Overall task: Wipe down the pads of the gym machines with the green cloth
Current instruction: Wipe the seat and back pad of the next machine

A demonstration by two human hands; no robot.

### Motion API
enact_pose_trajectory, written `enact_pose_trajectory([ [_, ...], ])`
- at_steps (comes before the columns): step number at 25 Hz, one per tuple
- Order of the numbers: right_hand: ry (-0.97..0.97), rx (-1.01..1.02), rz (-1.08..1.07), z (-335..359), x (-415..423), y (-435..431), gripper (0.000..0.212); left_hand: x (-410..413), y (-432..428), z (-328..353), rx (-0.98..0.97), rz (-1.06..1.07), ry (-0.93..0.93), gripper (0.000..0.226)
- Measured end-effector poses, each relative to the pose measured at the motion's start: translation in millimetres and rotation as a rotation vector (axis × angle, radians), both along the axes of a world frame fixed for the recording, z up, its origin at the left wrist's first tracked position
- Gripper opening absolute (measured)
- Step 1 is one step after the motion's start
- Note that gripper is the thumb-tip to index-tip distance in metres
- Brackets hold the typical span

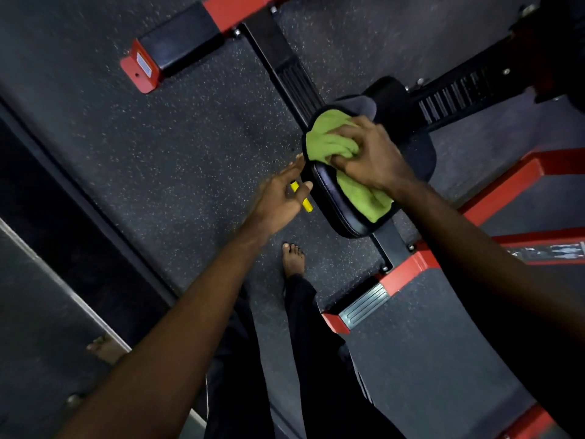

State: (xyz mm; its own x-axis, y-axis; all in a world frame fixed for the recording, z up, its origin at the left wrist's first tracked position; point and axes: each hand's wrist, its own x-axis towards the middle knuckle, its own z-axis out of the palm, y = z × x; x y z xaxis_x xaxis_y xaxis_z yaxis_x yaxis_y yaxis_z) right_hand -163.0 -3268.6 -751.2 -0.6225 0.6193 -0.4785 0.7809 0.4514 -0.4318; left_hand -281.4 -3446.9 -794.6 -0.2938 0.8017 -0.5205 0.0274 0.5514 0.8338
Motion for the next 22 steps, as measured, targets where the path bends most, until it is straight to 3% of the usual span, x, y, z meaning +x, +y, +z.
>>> enact_pose_trajectory([
  [3, -0.082, 0.060, 0.102, -0.7, -22.0, 2.1, 0.053, 21.0, -2.1, 4.2, 0.007, 0.098, 0.094, 0.054],
  [7, -0.111, 0.147, 0.163, 2.4, -38.6, -10.5, 0.050, 34.0, -14.7, 1.2, 0.010, 0.487, -0.289, 0.045],
  [9, -0.082, 0.165, 0.159, 10.5, -13.1, -36.3, 0.053, 13.3, -18.0, -8.7, -0.010, 0.598, -0.348, 0.041],
  [11, -0.091, 0.219, 0.197, 16.2, 18.5, -72.9, 0.057, -13.0, -15.3, -16.6, -0.005, 0.561, -0.340, 0.047],
  [16, -0.116, 0.369, 0.204, 2.2, 65.5, -118.8, 0.060, -34.5, 23.2, -17.3, -0.062, 0.106, -0.309, 0.071],
  [22, -0.134, 0.419, 0.226, -2.5, 42.5, -112.7, 0.063, -44.3, 41.2, -14.9, -0.152, 0.157, -0.486, 0.084],
])
